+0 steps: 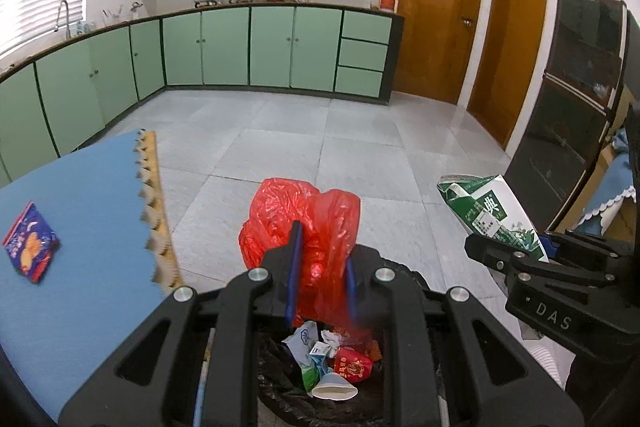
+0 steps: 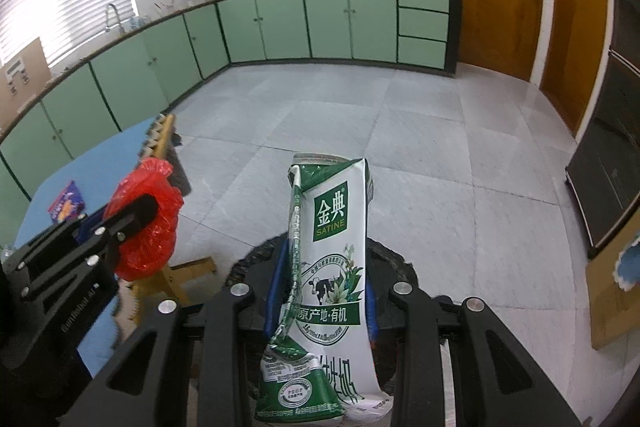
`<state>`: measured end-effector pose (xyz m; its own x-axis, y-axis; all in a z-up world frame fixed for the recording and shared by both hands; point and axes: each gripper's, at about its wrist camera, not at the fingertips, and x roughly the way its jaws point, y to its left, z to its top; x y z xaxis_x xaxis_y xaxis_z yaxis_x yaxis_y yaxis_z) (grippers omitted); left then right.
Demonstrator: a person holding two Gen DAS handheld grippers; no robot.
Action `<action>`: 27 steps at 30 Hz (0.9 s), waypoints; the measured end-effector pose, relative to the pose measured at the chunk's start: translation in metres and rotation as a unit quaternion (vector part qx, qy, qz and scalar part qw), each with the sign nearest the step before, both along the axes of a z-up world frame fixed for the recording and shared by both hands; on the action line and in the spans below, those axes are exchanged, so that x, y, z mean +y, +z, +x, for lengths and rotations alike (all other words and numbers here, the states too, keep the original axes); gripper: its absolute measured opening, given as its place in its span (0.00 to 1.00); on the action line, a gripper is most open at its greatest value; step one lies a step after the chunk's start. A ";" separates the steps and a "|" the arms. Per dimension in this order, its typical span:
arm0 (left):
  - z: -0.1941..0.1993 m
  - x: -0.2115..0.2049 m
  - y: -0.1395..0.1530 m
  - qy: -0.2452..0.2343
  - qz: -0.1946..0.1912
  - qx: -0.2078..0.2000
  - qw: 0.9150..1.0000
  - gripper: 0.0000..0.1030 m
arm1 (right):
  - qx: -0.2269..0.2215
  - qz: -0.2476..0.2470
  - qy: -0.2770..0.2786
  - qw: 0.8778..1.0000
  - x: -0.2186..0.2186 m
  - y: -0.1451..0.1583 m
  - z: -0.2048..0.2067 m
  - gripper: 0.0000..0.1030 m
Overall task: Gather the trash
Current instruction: 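Open both tools to drop the bag and carton into the bin, then move both tools back over the table toward the bottle and snack bag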
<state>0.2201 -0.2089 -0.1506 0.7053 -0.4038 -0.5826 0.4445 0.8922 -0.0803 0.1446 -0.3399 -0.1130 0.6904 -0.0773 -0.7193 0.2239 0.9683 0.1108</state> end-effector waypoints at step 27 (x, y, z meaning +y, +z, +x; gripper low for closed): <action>0.004 -0.004 0.014 -0.015 -0.027 -0.008 0.999 0.58 | -0.006 -0.024 -0.017 1.000 -0.012 -0.004 0.000 0.63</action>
